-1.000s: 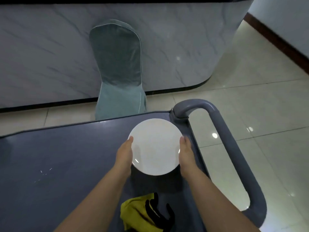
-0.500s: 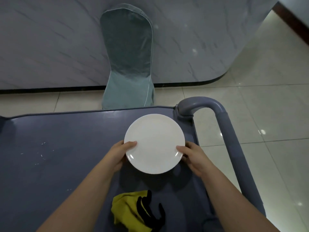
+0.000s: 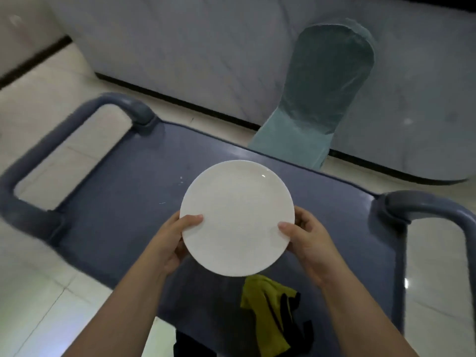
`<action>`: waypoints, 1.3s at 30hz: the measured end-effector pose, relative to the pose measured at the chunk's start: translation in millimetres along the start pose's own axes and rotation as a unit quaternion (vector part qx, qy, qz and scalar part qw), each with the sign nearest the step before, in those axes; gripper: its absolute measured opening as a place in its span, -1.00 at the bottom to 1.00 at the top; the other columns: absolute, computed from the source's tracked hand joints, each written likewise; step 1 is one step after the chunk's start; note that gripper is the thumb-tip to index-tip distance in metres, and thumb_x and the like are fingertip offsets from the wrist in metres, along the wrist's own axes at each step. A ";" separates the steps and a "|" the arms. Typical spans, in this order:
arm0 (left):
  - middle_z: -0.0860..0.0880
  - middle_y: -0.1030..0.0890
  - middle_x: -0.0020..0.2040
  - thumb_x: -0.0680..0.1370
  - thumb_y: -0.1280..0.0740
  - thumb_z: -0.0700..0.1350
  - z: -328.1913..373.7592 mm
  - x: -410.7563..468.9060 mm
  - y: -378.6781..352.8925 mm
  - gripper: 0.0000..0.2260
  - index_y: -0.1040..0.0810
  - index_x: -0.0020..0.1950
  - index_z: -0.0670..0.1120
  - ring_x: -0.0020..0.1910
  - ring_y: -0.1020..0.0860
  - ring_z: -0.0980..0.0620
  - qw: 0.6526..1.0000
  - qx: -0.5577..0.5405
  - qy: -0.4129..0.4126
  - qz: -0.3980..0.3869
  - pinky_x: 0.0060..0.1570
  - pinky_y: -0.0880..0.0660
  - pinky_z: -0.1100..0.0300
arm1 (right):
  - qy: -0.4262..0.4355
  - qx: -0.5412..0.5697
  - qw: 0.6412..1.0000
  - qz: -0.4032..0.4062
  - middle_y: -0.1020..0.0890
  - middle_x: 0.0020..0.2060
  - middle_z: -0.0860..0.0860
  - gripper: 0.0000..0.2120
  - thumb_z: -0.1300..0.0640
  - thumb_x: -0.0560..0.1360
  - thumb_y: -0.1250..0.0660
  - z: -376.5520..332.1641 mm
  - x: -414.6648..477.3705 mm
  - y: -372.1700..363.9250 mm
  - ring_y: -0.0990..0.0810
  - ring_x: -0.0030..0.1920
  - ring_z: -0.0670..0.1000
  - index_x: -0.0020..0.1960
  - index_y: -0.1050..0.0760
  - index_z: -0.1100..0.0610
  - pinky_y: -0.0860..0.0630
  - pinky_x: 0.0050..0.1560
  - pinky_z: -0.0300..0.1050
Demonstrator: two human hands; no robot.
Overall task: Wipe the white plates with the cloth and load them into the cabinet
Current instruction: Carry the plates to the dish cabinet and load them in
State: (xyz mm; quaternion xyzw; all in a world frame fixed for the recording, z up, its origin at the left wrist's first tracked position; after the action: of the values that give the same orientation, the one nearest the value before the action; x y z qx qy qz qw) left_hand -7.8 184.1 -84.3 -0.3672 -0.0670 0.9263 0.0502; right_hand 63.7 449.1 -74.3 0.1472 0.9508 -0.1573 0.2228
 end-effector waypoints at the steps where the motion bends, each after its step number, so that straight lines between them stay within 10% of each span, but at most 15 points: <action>1: -0.14 -0.68 0.10 0.24 -0.54 -0.09 3.9 -11.9 28.9 -0.45 -0.54 0.22 -0.04 0.05 -0.63 -0.19 1.000 -0.018 -0.012 0.016 -0.06 -0.60 -0.10 | -0.012 -0.004 1.000 -0.026 -0.68 0.02 -0.01 -0.59 0.21 0.39 -0.47 4.4 1.0 -31.0 -0.68 0.02 0.06 0.22 -0.51 0.06 -0.60 -0.13 -0.07; 8: -0.13 -0.68 0.10 0.26 -0.47 -0.10 11.2 -98.3 255.5 -0.47 -0.55 0.23 -0.08 0.04 -0.65 -0.17 0.976 -0.156 -0.085 0.130 -0.17 -0.60 0.03 | -0.072 -0.060 0.976 -0.199 -0.68 0.05 0.02 -0.69 0.32 0.49 -0.35 64.0 -17.1 -264.7 -0.69 0.00 0.09 0.18 -0.53 0.07 -0.61 -0.19 -0.07; 13: -0.16 -0.65 0.15 0.29 -0.47 -0.08 0.2 -180.9 457.5 -0.47 -0.54 0.26 -0.09 0.17 -0.59 -0.23 0.941 -0.219 -0.124 0.227 0.12 -0.52 -0.14 | -0.107 -0.125 0.937 -0.307 -0.69 0.02 0.09 -0.71 0.30 0.50 -0.32 137.5 -59.6 -484.4 -0.69 -0.11 0.06 0.20 -0.49 0.15 -0.59 -0.24 -0.07; 26: -0.21 -0.63 0.17 0.50 -0.33 -0.17 -72.9 -334.3 823.8 -0.66 -0.52 0.27 -0.21 0.18 -0.58 -0.24 0.770 -0.431 -0.164 0.440 0.31 -0.40 -0.22 | -0.138 -0.305 0.783 -0.524 -0.72 -0.16 0.00 -0.86 0.27 0.54 -0.29 318.6 -188.0 -932.9 -0.69 -0.19 -0.04 0.07 -0.53 0.15 -0.61 -0.25 -0.09; 39: 0.00 -0.71 -0.15 0.50 -0.34 -0.16 -72.5 -445.4 1113.3 -0.91 -0.61 -0.04 -0.04 -0.24 -0.67 0.05 0.580 -0.498 -0.227 0.603 -0.22 -0.54 0.17 | -0.123 -0.355 0.575 -0.727 -0.71 -0.03 0.09 -0.82 0.23 0.53 -0.29 458.2 -331.5 -1318.4 -0.70 -0.04 0.06 0.11 -0.57 0.18 -0.64 -0.08 0.00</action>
State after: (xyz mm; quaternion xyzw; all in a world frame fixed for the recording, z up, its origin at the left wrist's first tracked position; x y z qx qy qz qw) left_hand 316.2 -970.6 -15.9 -0.0679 -0.2903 0.6176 -0.7278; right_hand 59.5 -983.5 -0.6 -0.7050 0.6820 0.0672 0.1824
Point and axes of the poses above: each hand's wrist, its own x-axis towards the middle knuckle, its own y-axis out of the back of the hand, z = x × y, the point moved 6 cm from there along x, towards the middle knuckle
